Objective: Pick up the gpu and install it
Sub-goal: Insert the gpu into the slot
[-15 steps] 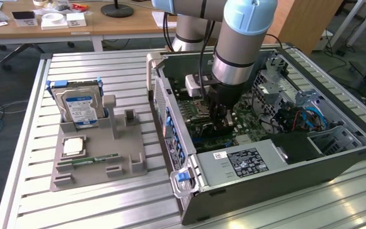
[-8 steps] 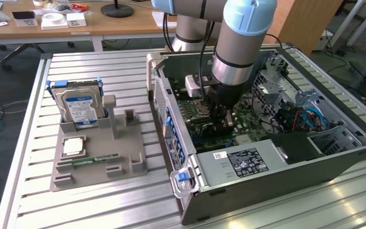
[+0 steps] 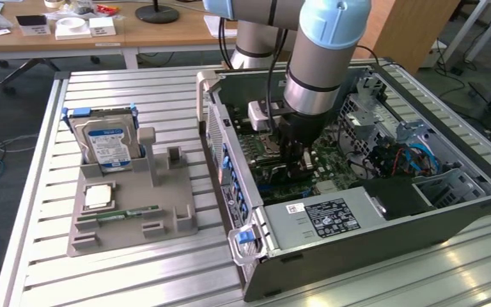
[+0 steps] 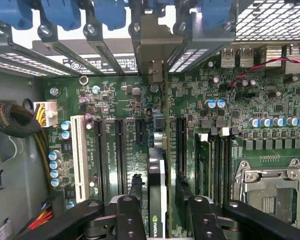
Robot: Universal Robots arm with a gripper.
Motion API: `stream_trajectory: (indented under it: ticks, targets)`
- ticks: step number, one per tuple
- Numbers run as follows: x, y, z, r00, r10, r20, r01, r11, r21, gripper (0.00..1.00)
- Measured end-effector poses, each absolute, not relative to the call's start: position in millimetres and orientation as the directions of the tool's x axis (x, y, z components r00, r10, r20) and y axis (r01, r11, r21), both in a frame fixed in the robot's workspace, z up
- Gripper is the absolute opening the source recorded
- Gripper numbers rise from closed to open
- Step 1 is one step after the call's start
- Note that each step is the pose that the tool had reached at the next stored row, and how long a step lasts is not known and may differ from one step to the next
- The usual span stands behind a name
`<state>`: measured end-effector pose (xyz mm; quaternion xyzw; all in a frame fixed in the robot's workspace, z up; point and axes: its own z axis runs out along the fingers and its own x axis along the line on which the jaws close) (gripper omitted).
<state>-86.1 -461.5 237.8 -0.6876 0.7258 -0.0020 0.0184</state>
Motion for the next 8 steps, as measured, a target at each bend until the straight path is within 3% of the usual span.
stream_trajectory:
  ticks: [8]
  targets:
    - [-86.1,-461.4,251.6,-0.054,-0.998,-0.024,-0.998,0.054,-0.028,0.4]
